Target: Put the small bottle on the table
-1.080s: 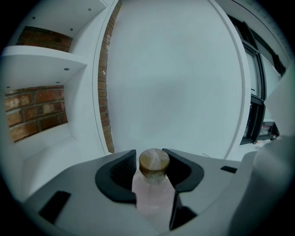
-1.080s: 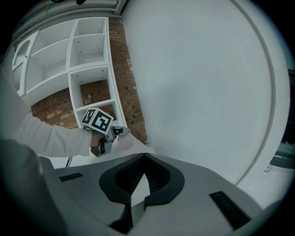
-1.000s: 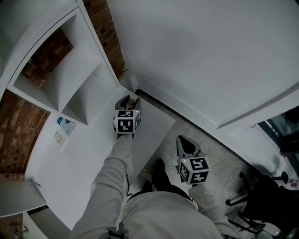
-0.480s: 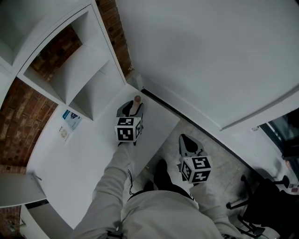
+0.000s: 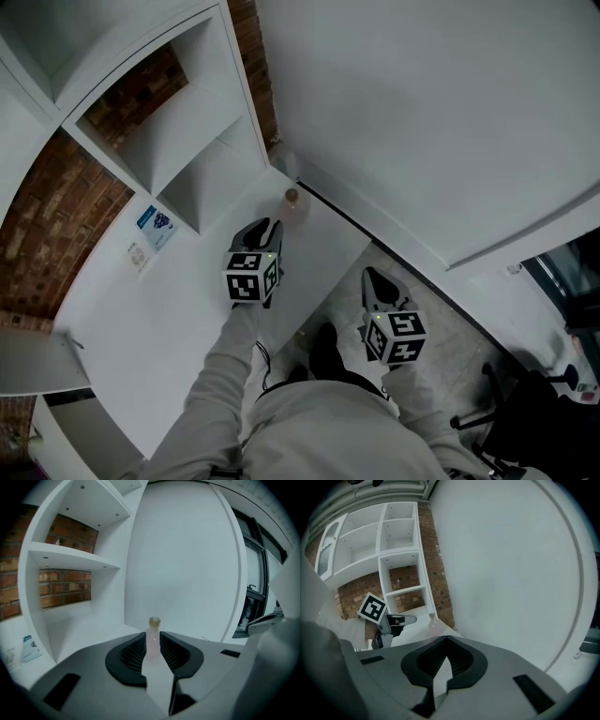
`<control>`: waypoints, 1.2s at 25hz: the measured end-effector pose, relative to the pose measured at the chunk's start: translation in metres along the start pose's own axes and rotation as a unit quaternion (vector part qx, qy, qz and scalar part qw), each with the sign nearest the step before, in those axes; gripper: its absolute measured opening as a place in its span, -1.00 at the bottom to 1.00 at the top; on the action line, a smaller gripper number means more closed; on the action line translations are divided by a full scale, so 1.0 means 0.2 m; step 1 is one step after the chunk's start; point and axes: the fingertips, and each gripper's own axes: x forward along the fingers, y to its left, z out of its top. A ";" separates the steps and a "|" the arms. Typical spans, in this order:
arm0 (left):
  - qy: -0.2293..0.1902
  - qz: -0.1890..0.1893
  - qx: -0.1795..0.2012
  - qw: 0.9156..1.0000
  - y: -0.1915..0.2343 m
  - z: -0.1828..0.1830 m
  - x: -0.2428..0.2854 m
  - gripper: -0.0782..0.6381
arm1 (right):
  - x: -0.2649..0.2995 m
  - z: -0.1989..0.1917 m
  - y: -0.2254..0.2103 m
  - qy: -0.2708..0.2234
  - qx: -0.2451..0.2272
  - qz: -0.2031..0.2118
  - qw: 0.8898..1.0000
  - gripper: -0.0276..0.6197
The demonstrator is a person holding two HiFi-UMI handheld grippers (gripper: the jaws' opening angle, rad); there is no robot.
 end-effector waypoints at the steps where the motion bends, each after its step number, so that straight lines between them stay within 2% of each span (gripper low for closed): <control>1: -0.002 0.001 0.000 1.000 0.00 0.00 -0.02 -0.50 | 0.00 0.00 0.01 -0.001 0.000 0.002 1.000 -0.83; 7: -0.010 0.000 0.000 1.000 -0.02 -0.03 -0.17 -0.61 | 0.00 0.02 0.08 -0.006 -0.010 0.013 1.000 -0.83; 18: -0.020 0.004 -0.007 1.000 -0.04 -0.09 -0.42 -0.68 | 0.02 0.03 0.19 -0.004 -0.027 0.041 0.999 -0.83; 30: -0.026 0.039 -0.029 0.999 0.03 -0.14 -0.55 -0.70 | 0.03 0.06 0.23 -0.012 -0.039 0.055 0.998 -0.83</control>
